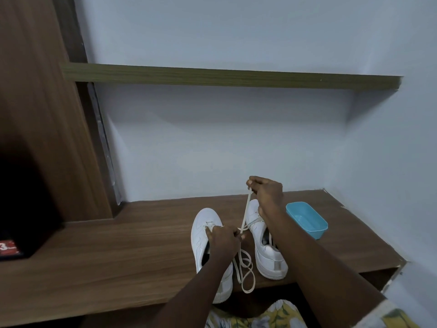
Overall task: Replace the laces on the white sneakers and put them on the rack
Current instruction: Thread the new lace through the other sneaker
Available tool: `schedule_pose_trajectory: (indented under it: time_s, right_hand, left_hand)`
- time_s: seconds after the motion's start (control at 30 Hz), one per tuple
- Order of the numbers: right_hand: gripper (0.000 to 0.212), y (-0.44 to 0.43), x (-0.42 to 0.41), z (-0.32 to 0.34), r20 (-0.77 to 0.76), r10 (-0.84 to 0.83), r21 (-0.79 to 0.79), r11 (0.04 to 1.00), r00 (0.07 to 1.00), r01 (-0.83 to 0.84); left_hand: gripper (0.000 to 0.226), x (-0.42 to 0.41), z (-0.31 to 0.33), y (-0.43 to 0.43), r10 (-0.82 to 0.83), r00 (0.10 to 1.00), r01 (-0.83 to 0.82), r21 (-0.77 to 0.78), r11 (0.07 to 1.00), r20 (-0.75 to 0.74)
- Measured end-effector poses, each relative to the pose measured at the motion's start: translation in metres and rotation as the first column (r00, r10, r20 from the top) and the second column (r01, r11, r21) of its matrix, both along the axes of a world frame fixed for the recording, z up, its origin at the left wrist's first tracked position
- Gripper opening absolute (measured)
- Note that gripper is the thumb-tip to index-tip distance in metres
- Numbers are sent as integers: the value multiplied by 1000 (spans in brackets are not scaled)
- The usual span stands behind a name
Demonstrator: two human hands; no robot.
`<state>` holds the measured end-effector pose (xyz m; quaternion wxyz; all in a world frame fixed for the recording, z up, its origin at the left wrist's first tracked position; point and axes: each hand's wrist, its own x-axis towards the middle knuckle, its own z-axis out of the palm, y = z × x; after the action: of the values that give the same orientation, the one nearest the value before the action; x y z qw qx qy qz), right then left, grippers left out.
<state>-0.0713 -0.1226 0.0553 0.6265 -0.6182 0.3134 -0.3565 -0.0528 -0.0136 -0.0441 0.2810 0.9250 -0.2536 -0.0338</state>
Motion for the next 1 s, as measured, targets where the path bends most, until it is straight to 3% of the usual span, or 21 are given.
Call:
schedule_pose_trajectory:
  time_s: [0.13,0.2,0.3,0.37,0.47,0.6,0.8,0.9,1.0]
  right_hand:
    - [13,-3,2,11,81,2,86,996,997,-9]
    - [15,-2,1,15,123,43,90,994,991,-55]
    - [21,1,1,17,149,112,61,991,983,-122]
    - [25,5,3,16,139,141,59,987,980,-151]
    - [26,15,6,9,62,201,-9,979,978,-201]
    - [30,34,3,-11,-97,262,-155,949,960,-275]
    - [28,63,0,-55,-305,276,-83,946,911,-314]
    - [27,76,3,-73,-414,308,-237,872,857,-428]
    - [19,85,7,-87,-568,186,-448,747,802,-491]
  left_hand:
    - [24,2,-1,8,-14,999,12,41,999,42]
    - [23,9,1,17,-22,997,25,-33,999,78]
    - [55,18,-2,40,-27,1000,26,-136,990,-5]
    - [64,21,-8,56,30,996,-43,-148,988,-86]
    - [51,22,-12,67,50,986,-83,-209,974,-160]
    - [24,16,-14,69,123,985,-150,-239,959,-123]
    - [30,13,-22,67,223,956,-277,-339,899,-189]
    - [29,14,-26,66,241,946,-306,-355,883,-217]
    - [26,16,-28,66,255,927,-347,-373,861,-274]
